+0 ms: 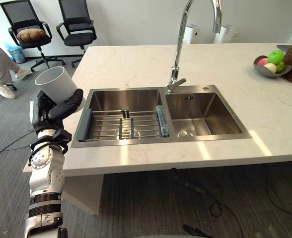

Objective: Walk over to the sink, pick up the cup, carry it to the dishwasher, place the cup inside the dishwasher, then close the dishwasher door

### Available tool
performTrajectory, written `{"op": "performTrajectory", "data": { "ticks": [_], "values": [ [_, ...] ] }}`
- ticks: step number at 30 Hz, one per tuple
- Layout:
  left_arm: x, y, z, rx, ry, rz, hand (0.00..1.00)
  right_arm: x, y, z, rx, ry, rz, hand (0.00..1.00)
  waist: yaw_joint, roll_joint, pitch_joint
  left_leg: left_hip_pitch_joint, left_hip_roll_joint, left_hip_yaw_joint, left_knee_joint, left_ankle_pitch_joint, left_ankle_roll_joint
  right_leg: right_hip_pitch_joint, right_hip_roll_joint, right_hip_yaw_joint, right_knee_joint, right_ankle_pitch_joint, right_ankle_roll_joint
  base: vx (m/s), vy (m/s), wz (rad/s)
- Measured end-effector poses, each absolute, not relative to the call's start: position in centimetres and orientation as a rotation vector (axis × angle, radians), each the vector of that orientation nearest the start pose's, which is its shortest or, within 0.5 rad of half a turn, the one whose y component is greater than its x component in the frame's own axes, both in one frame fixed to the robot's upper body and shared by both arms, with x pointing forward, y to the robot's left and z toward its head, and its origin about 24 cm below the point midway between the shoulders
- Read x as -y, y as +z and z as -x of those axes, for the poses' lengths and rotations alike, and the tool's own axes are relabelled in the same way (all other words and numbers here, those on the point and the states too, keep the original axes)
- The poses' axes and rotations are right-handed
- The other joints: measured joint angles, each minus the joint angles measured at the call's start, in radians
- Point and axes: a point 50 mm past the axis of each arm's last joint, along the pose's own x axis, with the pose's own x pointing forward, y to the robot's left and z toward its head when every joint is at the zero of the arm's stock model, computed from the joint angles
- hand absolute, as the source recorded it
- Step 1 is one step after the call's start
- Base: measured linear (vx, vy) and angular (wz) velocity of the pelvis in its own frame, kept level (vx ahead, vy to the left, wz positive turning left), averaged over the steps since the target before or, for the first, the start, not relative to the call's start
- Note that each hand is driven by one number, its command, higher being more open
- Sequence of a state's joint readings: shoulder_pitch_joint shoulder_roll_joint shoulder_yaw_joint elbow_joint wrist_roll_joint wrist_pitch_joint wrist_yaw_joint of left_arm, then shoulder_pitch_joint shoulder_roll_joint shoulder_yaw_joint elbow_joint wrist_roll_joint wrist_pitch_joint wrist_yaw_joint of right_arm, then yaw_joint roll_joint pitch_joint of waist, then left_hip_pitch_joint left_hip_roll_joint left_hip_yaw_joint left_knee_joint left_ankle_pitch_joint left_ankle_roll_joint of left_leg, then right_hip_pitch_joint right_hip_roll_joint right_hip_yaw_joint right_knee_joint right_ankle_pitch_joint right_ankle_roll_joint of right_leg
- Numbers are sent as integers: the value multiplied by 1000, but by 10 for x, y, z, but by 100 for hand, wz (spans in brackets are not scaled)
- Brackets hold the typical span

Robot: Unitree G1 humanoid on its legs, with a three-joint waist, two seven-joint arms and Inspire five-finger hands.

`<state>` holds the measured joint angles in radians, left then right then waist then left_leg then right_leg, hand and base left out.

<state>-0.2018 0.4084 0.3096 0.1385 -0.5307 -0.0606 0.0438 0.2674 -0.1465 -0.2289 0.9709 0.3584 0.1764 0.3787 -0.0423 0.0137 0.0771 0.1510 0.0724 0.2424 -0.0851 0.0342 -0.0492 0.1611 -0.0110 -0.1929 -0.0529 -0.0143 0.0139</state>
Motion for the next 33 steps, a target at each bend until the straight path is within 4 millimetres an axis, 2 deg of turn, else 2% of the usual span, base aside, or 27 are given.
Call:
{"op": "performTrajectory", "data": {
  "ticks": [3,10,12,16,18,20,21,23,25,26,27,28,29,30,31,32,33],
  "values": [
    [-296,114,-266,269,328,160,0,217,-162,-28,-1210,-226,-562,100,6,0,0,-1,-1,-7,0,0,0,4,0,-7,-3,0,0,5,-12,8],
    [-295,115,-258,299,350,165,0,217,-163,-27,-1233,-245,-556,100,27,4,-3,-4,-6,-35,0,7,7,13,-4,-31,-4,-1,1,-32,-5,11],
    [-299,109,-247,289,381,155,0,217,-164,-28,-1238,-236,-534,100,29,7,-4,-9,-3,-37,3,6,7,12,-4,-32,-3,-2,0,-31,-2,6],
    [-287,102,-230,310,409,197,0,219,-164,-29,-1240,-225,-500,100,53,9,-3,-113,7,-77,181,-69,11,10,-11,-69,2,-5,0,12,-4,26],
    [-282,100,-221,312,417,193,0,220,-165,-29,-1256,-208,-469,100,69,15,1,-165,5,-129,259,-81,10,19,-12,-120,7,-15,-3,-23,-24,72],
    [-278,102,-209,328,427,171,0,221,-165,-29,-1264,-193,-441,100,87,28,10,-164,1,-181,245,-79,8,35,-8,-175,21,-33,-8,-89,-47,91],
    [-278,104,-199,337,441,160,0,221,-165,-29,-1267,-186,-432,100,97,29,12,-162,-11,-217,222,-59,5,42,-13,-219,34,-50,-10,-145,-61,104],
    [-282,106,-186,351,475,132,0,222,-165,-27,-1279,-172,-404,100,114,36,16,-164,-16,-218,189,-50,10,55,-19,-293,38,-63,-11,-129,-61,119],
    [-286,109,-182,368,497,120,0,227,-165,-27,-1282,-182,-396,100,118,29,15,-179,25,-31,187,-70,49,60,-45,-410,27,-61,-5,-46,-19,165],
    [-283,110,-185,380,485,132,0,230,-165,-29,-1282,-197,-402,100,112,23,24,-210,68,171,292,-104,102,61,-78,-502,40,-65,-1,3,86,220],
    [-279,111,-188,390,462,142,0,237,-163,-30,-1283,-209,-390,100,112,29,31,-218,104,326,414,-122,129,65,-116,-590,60,-66,0,18,107,221],
    [-277,111,-188,391,454,146,0,240,-163,-29,-1284,-214,-382,100,112,27,33,-211,121,387,457,-125,133,66,-133,-628,71,-66,0,40,122,208],
    [-273,113,-190,400,433,152,0,246,-161,-28,-1283,-221,-366,100,109,42,24,-182,177,501,525,-132,144,73,-160,-705,97,-66,0,70,136,211],
    [-266,115,-197,412,392,167,0,251,-160,-25,-1284,-231,-352,100,105,63,13,-134,259,619,562,-114,177,85,-187,-787,153,-75,-9,83,154,220],
    [-261,116,-200,418,362,177,0,255,-159,-23,-1285,-240,-338,100,100,76,5,-108,300,676,560,-64,231,92,-208,-832,206,-89,-17,95,214,239],
    [-247,118,-209,433,298,223,0,269,-154,-22,-1267,-269,-295,100,78,97,21,-101,286,753,570,-53,311,91,-298,-905,398,-157,-23,0,293,240],
    [-241,121,-214,462,275,263,0,271,-153,-28,-1243,-273,-290,100,59,99,28,-112,267,774,513,-48,315,59,-274,-911,400,-194,21,-78,289,230]
  ]
}}
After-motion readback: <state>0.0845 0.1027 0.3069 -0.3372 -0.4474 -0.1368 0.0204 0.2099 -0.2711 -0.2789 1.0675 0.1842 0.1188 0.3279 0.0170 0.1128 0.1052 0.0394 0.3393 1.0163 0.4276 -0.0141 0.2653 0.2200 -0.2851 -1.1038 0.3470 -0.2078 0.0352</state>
